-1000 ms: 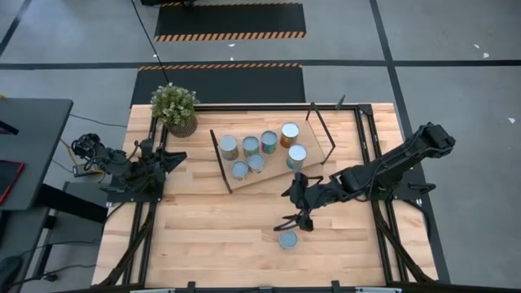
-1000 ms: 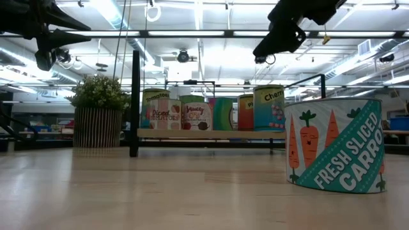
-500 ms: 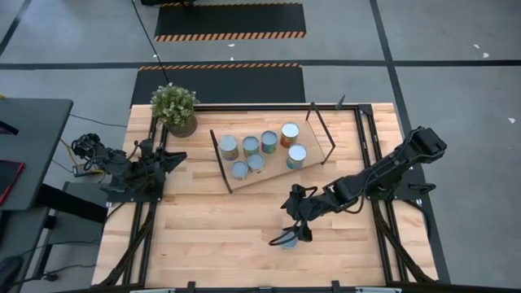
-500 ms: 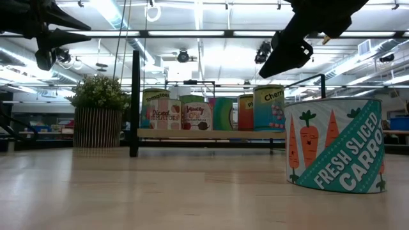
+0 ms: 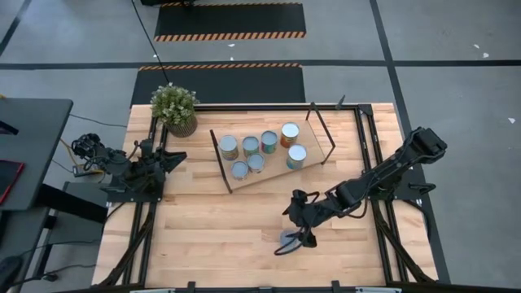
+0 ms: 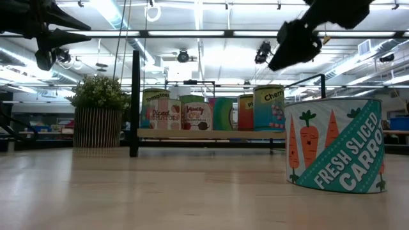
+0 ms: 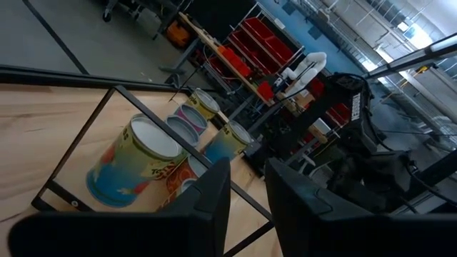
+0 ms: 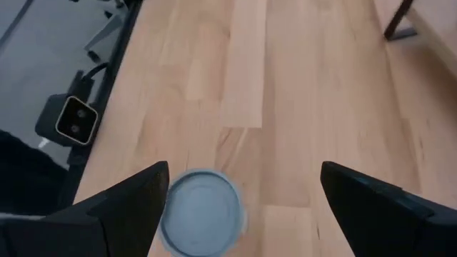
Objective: Pick and place cans onto a shelf
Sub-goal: Put the canned carrots on the shelf
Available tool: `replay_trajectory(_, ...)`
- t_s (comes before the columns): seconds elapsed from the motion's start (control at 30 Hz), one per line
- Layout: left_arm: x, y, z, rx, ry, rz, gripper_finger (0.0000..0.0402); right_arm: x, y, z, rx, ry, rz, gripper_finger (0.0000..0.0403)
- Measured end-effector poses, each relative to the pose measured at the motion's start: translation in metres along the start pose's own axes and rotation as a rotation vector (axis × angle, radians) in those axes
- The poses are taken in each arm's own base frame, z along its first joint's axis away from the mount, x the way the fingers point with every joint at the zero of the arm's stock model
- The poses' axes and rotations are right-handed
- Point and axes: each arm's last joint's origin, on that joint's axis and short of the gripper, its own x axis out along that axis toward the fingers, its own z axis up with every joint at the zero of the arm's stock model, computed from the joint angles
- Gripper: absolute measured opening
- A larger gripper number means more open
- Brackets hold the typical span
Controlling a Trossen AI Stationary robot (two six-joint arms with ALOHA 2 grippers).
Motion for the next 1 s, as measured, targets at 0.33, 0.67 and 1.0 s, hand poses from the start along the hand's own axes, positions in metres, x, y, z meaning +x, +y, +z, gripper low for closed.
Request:
replay_trajectory(0.33,0.000,0.000,0.000,0.000,0.000,0.000,0.0096,-0.009,0.013,0.014,-0.087,-0.043,-0.021,0.0372)
replay_trajectory(0.67,0.000,0.000,0.000,0.000,0.000,0.000,0.0096,-0.012,0.017,0.023,-0.136,0.064,-0.030,0.0372)
replay_trajectory(1.0,0.000,0.000,0.000,0.000,0.000,0.000,0.0096,0.037,0.034,0.028,-0.164,0.299,0.018,0.0372)
